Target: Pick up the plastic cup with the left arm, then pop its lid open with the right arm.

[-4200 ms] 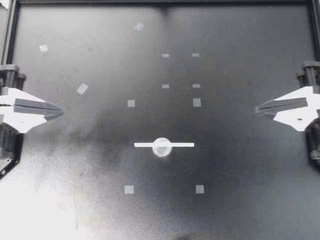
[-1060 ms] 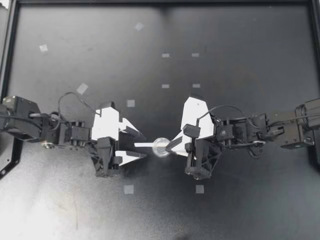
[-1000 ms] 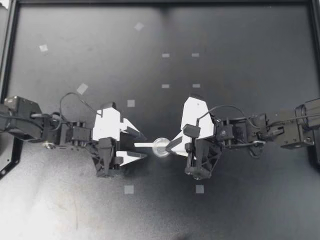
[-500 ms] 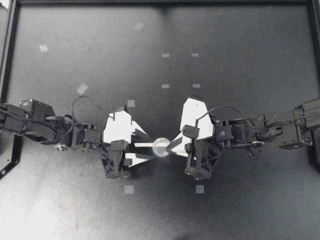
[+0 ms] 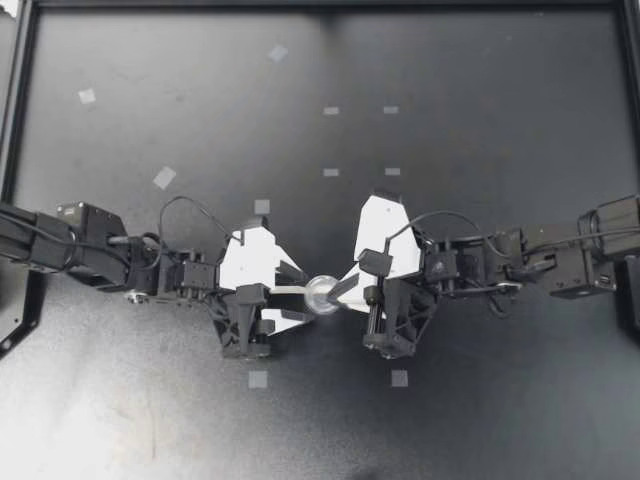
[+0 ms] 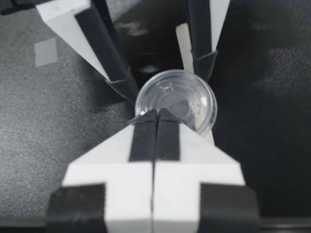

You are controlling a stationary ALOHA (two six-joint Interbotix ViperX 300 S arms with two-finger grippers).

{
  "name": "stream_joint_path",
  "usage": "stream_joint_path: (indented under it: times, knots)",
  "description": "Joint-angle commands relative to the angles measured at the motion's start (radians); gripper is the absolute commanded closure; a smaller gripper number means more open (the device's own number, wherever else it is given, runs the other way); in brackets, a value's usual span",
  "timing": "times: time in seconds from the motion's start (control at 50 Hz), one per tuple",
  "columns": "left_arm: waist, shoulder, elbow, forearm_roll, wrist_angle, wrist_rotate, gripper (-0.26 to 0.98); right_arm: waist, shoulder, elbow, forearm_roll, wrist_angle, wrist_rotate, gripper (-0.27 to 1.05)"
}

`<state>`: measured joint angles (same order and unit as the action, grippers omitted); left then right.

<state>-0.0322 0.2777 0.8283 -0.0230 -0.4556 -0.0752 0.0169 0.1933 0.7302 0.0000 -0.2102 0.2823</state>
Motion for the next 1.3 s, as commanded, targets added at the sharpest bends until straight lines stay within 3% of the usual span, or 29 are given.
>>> stream_joint_path:
  times: [0.0, 1.28]
  knots:
    - [0.005, -0.011, -0.02, 0.0, -0.012, 0.002, 0.14, -0.008, -0.015, -0.018, 0.0, -0.002, 0.0, 0.88]
    - [0.008, 0.011, -0.058, 0.0, 0.02, 0.014, 0.16, -0.031, -0.011, 0.006, 0.002, 0.037, 0.014, 0.88]
